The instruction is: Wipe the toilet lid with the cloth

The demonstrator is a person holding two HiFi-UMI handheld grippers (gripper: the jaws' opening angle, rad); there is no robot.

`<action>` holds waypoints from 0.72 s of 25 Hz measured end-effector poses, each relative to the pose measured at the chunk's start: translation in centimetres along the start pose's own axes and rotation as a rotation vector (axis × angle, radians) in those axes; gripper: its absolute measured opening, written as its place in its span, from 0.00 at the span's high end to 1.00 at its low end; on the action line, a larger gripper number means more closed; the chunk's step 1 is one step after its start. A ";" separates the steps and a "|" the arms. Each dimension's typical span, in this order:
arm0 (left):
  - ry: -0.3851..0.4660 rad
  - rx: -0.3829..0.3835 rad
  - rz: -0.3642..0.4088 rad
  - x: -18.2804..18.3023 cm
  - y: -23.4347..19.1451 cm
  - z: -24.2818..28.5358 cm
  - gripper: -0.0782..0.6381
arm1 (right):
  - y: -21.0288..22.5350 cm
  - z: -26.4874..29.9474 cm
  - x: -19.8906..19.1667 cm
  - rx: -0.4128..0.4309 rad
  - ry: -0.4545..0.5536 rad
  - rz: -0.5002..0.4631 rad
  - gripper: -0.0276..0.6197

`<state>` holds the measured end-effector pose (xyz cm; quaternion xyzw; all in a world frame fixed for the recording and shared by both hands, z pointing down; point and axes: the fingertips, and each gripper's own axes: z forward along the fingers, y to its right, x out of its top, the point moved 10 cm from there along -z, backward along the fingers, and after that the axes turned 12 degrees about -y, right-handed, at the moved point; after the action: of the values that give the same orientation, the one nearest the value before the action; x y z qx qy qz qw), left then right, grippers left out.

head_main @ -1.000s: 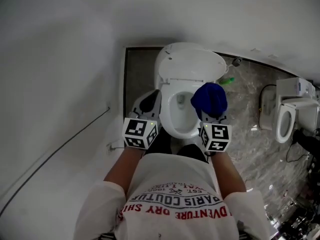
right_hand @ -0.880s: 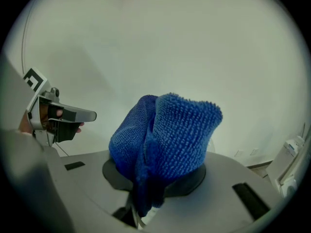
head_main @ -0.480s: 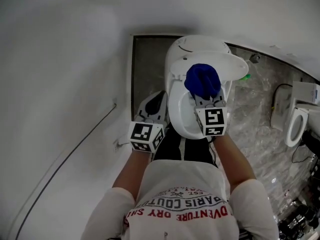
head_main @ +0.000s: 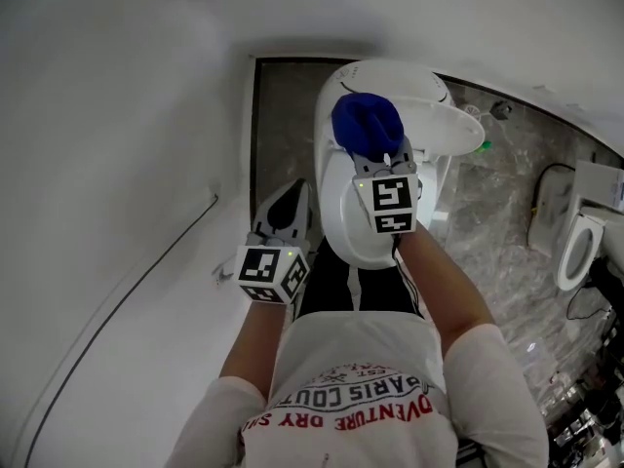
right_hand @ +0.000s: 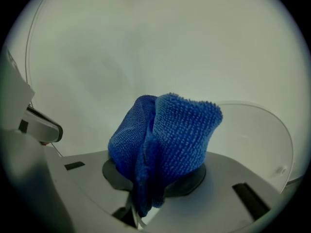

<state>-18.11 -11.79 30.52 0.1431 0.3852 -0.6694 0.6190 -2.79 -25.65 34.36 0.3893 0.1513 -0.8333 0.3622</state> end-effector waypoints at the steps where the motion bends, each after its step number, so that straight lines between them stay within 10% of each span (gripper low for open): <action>1: -0.001 0.002 0.001 0.1 0.2 0.1 0.88 | 0.3 0.1 0.0 -0.002 0.000 0.003 0.81; 18: -0.050 -0.049 0.057 1.7 5.7 3.1 0.88 | 9.0 -2.7 -2.0 -0.109 -0.032 0.124 0.81</action>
<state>-12.22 -14.78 29.56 0.1220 0.3816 -0.6452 0.6505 6.03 -29.49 34.35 0.3644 0.1662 -0.8059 0.4360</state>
